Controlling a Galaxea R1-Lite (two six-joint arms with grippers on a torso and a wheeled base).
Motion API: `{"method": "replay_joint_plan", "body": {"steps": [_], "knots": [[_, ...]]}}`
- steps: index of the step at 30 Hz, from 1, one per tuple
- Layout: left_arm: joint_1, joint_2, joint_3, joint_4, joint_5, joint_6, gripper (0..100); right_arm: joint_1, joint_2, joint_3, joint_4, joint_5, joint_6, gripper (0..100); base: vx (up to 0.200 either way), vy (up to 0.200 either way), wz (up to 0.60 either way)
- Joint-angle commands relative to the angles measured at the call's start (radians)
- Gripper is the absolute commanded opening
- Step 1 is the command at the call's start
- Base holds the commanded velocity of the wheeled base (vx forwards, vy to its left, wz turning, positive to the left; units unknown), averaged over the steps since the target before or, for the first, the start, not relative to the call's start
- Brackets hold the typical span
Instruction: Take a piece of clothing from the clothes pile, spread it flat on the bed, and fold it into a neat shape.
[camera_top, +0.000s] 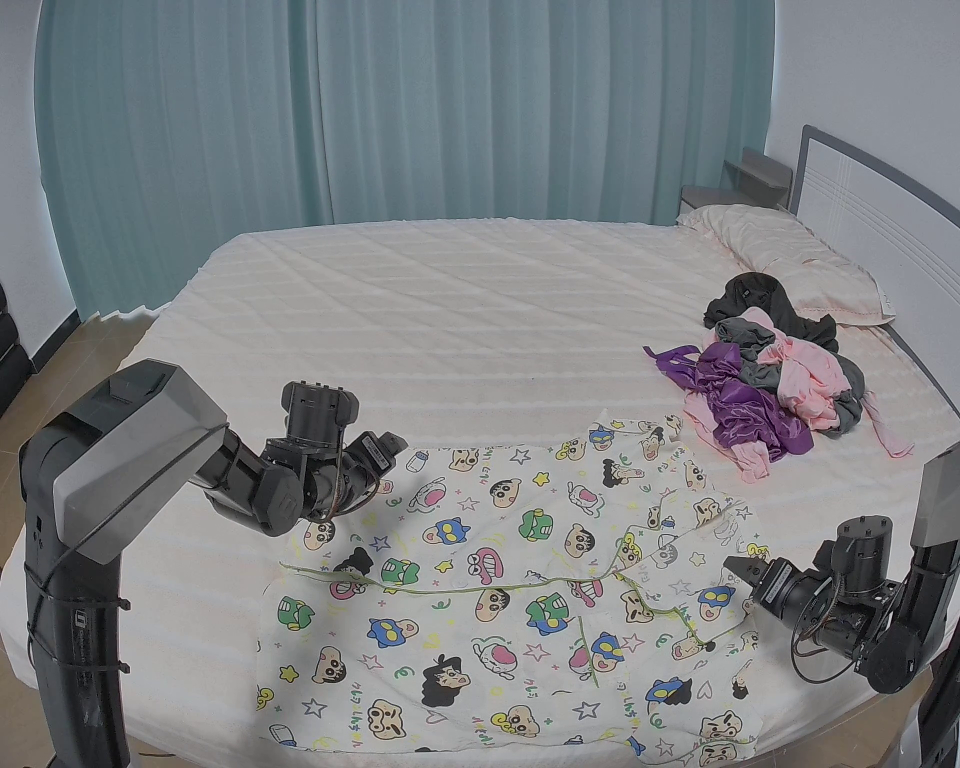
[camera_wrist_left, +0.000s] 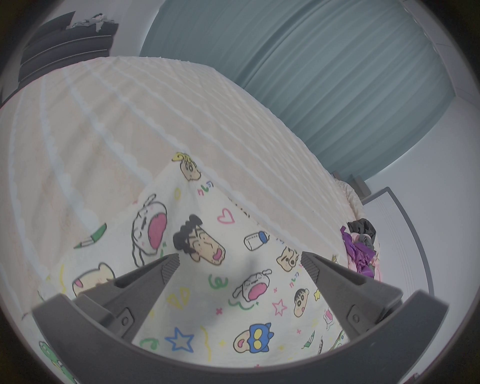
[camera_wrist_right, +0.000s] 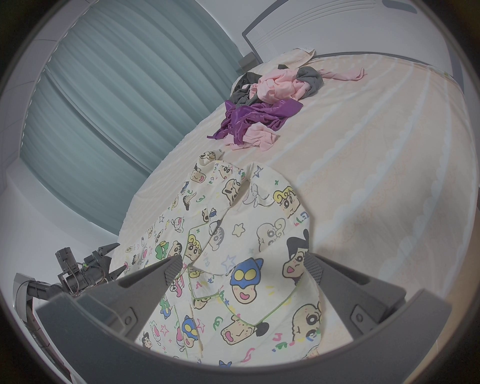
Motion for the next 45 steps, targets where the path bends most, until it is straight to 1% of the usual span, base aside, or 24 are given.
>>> {"method": "replay_joint_plan", "body": {"steps": [1, 5, 6, 7, 12, 19, 22, 29, 31, 38, 42, 44, 45], "knots": [[-0.023, -0.003, 0.019, -0.002, 0.001, -0.003, 100, 0.003, 0.006, 0.001, 0.001, 0.0, 0.0, 100, 0.0, 0.0, 0.0], [-0.015, 0.028, 0.011, -0.011, 0.032, -0.001, 100, 0.003, 0.006, 0.001, 0.0, 0.0, 0.0, 100, 0.0, 0.0, 0.0], [-0.004, 0.029, 0.013, -0.028, 0.055, -0.003, 100, 0.003, 0.007, 0.001, 0.0, 0.0, 0.0, 100, 0.0, 0.0, 0.0], [0.008, 0.029, 0.017, -0.038, 0.061, -0.003, 100, 0.003, 0.007, 0.001, 0.001, 0.0, 0.0, 100, 0.0, 0.0, 0.0], [0.033, 0.029, 0.083, -0.046, 0.066, 0.005, 100, 0.003, 0.021, -0.001, 0.0, 0.0, 0.0, 100, 0.0, 0.0, 0.0], [0.074, 0.038, 0.106, -0.048, 0.076, 0.011, 100, 0.003, 0.024, 0.001, 0.0, 0.0, 0.0, 100, 0.0, 0.0, 0.0], [0.097, 0.034, 0.112, -0.069, 0.092, 0.039, 100, 0.003, 0.026, 0.001, 0.0, 0.002, 0.0, 100, 0.0, 0.0, 0.0], [0.108, 0.0, 0.151, -0.089, 0.105, 0.074, 100, 0.003, 0.024, 0.001, 0.0, 0.002, 0.0, 100, 0.0, 0.0, 0.0], [0.112, -0.015, 0.166, -0.089, 0.105, 0.085, 100, 0.002, 0.024, 0.001, 0.0, 0.002, 0.0, 100, 0.0, 0.0, 0.0], [0.12, -0.098, 0.22, -0.089, 0.099, 0.075, 100, 0.002, 0.02, 0.001, -0.016, 0.0, 0.0, 100, 0.0, 0.0, 0.0], [0.114, -0.147, 0.287, -0.092, 0.076, 0.071, 100, -0.007, 0.023, 0.008, -0.072, -0.001, -0.002, 100, 0.0, 0.0, 0.0], [0.112, -0.159, 0.327, -0.112, 0.049, 0.066, 100, -0.016, 0.026, 0.013, -0.088, -0.001, -0.002, 100, 0.0, 0.0, 0.0], [0.111, -0.161, 0.355, -0.143, 0.03, 0.052, 100, -0.032, 0.029, 0.012, -0.089, -0.001, -0.002, 100, 0.0, 0.0, 0.0]]}}
